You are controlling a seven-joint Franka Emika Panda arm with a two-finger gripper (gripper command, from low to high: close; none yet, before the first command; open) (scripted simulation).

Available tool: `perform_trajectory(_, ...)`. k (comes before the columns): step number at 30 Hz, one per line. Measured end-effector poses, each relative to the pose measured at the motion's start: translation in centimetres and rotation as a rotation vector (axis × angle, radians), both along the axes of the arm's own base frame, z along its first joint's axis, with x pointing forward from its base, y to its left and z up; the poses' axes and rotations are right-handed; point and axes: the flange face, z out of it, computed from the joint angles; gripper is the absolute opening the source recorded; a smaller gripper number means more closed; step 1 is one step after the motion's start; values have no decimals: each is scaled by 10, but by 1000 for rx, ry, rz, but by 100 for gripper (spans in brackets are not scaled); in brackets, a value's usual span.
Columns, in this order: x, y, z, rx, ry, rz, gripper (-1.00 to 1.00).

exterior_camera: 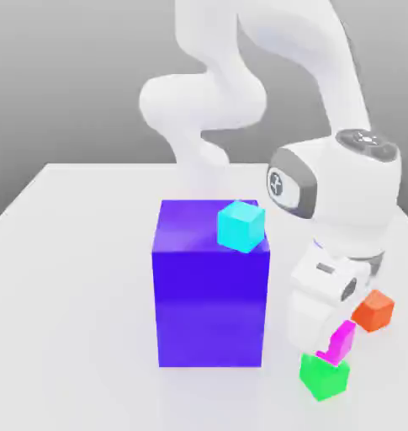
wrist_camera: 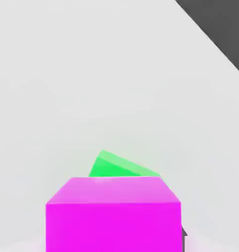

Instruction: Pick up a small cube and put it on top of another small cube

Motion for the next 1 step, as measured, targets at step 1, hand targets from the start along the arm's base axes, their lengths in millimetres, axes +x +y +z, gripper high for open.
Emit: perform_trajectory(1, 0, 0, 0, 0, 0, 0, 100)
